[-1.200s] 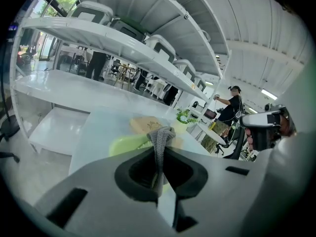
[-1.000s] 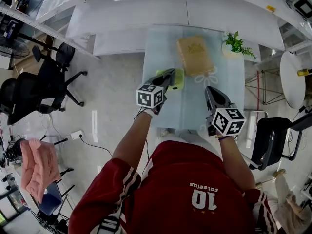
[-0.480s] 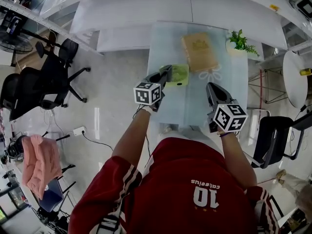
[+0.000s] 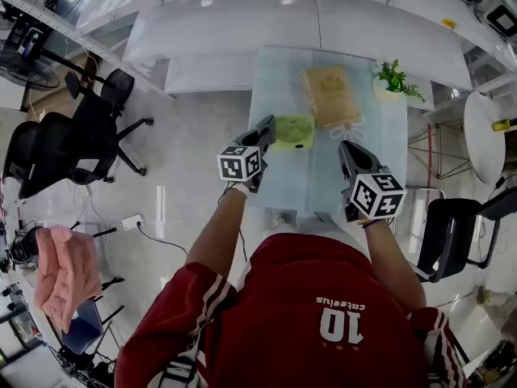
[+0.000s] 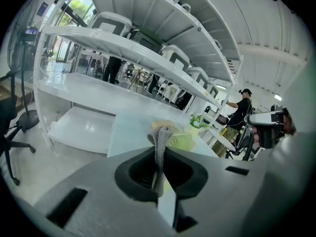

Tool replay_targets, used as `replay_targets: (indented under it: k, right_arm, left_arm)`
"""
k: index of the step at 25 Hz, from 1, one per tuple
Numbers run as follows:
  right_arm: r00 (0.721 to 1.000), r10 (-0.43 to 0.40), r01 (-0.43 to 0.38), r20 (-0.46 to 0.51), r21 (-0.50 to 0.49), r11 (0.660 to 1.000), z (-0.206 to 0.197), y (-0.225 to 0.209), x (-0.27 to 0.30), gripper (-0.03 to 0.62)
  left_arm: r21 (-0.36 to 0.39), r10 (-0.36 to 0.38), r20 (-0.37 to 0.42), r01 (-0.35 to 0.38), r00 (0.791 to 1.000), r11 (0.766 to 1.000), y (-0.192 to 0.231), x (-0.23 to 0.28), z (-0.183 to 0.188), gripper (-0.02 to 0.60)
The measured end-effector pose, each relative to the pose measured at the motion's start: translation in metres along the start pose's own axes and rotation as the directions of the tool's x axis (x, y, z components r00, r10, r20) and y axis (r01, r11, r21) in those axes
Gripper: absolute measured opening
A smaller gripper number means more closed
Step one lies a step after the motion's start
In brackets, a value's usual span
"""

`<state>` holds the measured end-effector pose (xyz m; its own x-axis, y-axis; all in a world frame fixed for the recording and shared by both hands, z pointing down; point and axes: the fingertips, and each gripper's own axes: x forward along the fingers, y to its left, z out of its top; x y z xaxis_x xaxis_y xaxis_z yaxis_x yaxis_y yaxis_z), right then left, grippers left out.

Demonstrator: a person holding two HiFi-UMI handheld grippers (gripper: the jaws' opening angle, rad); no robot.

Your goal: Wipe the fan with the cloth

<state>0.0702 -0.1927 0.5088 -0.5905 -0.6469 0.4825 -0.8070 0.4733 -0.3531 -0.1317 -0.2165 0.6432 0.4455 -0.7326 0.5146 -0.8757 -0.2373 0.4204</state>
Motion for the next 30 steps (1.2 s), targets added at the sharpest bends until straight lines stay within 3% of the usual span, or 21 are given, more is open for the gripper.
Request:
replay_targets:
  k: [8,19,30]
  right_arm:
    - [1.0,-0.013,0.012,0.011,0.017,1.0,0.002,0.018,-0.009,0.005]
    - [0.998,-0.058,0.055,0.04,0.073,0.996,-0.021,0.041,-0.039,0.005]
    - [0.994,-0.106,0.1,0.037,0.125,0.987,-0.046,0.024,-0.054,0.005]
  left_arm:
    - [-0.006,-0.007,0.011,0.007,1.0,1.0,-0.001,-0.024,0.003,0.026]
    - [0.014,-0.086,0.017,0.086,0.996,0.996,-0.028,-0.046,-0.008,0.026]
    - [0.067,-0.167,-0.028,0.169,0.985,0.983,-0.074,-0.028,-0.015,0.026]
